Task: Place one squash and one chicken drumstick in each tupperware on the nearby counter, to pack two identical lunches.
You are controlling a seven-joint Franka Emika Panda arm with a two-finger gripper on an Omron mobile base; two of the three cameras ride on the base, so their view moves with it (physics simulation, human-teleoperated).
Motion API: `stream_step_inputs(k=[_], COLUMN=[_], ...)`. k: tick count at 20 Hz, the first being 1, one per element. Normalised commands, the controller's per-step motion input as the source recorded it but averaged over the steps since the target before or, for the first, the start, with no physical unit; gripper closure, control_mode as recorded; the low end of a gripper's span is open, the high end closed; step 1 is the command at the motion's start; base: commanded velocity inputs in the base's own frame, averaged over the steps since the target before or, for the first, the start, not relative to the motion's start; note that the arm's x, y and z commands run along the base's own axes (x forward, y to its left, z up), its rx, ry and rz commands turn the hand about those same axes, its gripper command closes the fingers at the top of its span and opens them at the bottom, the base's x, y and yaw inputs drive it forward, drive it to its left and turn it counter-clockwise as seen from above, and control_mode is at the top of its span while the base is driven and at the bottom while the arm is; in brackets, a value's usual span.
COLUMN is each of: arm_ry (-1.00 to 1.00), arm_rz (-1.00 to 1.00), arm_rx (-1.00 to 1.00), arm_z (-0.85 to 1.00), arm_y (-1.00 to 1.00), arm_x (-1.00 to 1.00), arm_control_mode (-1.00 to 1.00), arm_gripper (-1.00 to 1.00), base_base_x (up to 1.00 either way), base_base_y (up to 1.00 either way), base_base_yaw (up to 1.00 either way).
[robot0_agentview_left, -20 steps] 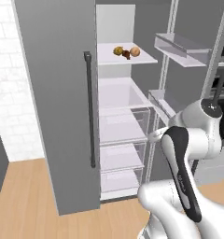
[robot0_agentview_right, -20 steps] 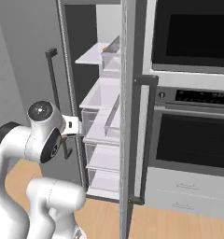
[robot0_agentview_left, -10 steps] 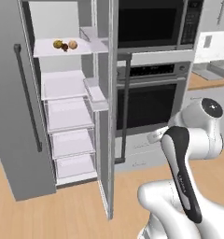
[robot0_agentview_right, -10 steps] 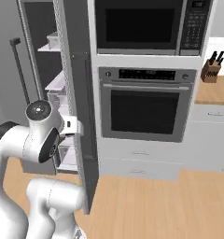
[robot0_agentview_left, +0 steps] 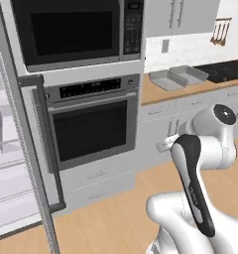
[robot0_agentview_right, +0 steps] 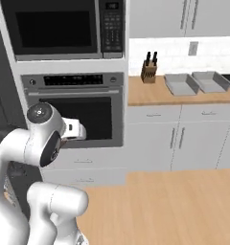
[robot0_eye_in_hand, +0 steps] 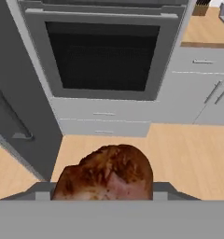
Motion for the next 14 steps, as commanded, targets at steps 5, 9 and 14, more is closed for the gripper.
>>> stream_step_inputs(k=[5,9,14], arm_ry=[0.0,0.0,0.0], arm_rz=[0.0,0.0,0.0], arm_rx=[0.0,0.0,0.0], arm_z=[0.0,0.0,0.0], arm_y=[0.0,0.0,0.0], arm_x=[0.0,0.0,0.0], arm_control_mode=[1.0,1.0,1.0], arm_gripper=[1.0,1.0,1.0], base_base_x=[1.0,1.0,1.0], base_base_y=[-1.0,-1.0,-1.0], base_base_yaw=[-0.09,-0.01,0.0])
